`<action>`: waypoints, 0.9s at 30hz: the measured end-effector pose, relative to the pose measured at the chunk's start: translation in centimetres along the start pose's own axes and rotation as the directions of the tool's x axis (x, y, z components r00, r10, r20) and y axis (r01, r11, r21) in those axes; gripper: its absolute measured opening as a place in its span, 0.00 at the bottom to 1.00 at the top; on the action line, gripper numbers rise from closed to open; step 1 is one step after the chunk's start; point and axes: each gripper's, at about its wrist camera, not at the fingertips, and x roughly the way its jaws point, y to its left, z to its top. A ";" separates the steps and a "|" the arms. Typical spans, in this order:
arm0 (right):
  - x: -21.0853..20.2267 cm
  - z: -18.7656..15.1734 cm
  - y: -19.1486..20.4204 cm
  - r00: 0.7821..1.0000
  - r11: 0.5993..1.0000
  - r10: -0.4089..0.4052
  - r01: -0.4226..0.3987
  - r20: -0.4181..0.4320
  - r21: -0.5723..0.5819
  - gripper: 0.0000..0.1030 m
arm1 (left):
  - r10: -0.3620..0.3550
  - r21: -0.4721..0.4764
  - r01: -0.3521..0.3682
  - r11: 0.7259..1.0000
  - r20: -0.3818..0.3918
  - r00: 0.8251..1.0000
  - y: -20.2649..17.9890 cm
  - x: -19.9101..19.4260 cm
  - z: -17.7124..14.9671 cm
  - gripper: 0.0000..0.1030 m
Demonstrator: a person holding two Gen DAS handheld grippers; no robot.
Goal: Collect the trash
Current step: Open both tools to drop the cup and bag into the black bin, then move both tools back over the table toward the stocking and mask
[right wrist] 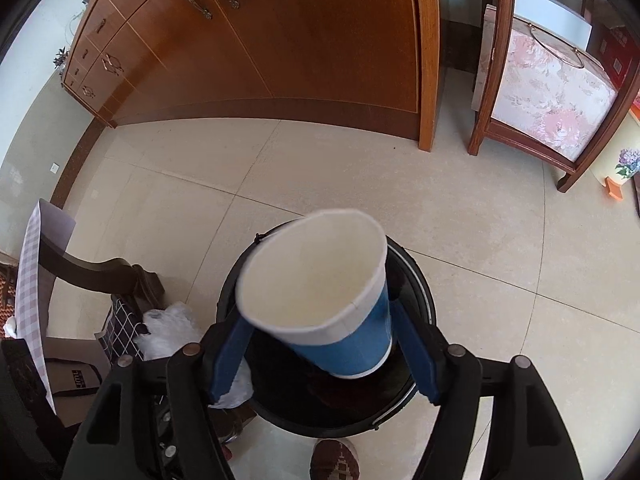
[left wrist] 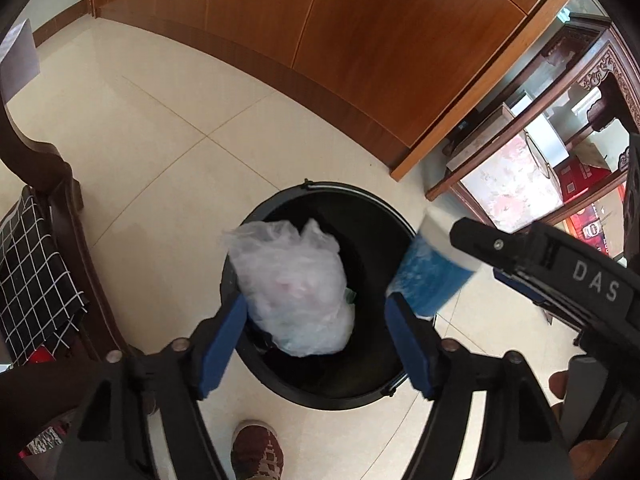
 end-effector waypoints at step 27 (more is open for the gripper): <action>-13.2 -5.9 6.3 0.977 0.988 0.102 -0.076 0.189 -0.137 0.74 | 0.148 -0.016 -0.150 0.989 0.306 0.940 3.7 -16.9 -2.2 0.73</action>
